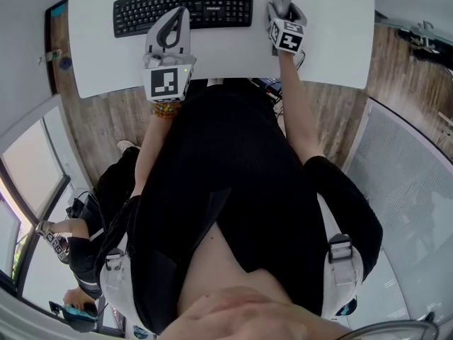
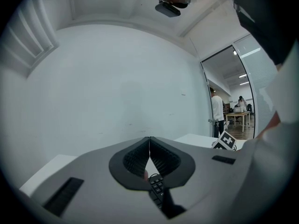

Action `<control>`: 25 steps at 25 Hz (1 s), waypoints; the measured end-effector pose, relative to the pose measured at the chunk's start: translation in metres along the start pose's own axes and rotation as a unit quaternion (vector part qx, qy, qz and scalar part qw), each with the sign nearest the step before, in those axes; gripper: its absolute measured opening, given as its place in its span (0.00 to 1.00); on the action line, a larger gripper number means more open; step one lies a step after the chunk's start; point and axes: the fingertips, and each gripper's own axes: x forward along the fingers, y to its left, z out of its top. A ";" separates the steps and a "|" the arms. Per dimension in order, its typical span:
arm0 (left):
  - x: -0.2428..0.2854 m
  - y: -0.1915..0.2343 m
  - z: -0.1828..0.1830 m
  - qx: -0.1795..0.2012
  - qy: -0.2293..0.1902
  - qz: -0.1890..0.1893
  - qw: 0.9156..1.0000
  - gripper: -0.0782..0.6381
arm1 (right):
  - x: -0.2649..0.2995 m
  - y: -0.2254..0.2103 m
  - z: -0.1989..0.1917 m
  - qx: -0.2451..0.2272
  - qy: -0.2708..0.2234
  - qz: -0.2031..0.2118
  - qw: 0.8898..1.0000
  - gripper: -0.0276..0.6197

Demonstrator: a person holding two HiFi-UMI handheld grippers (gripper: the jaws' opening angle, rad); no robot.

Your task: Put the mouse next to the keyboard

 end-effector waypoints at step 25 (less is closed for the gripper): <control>0.002 0.009 -0.010 -0.006 0.005 -0.006 1.000 0.13 | 0.013 0.004 -0.016 -0.016 0.027 -0.017 0.999 0.50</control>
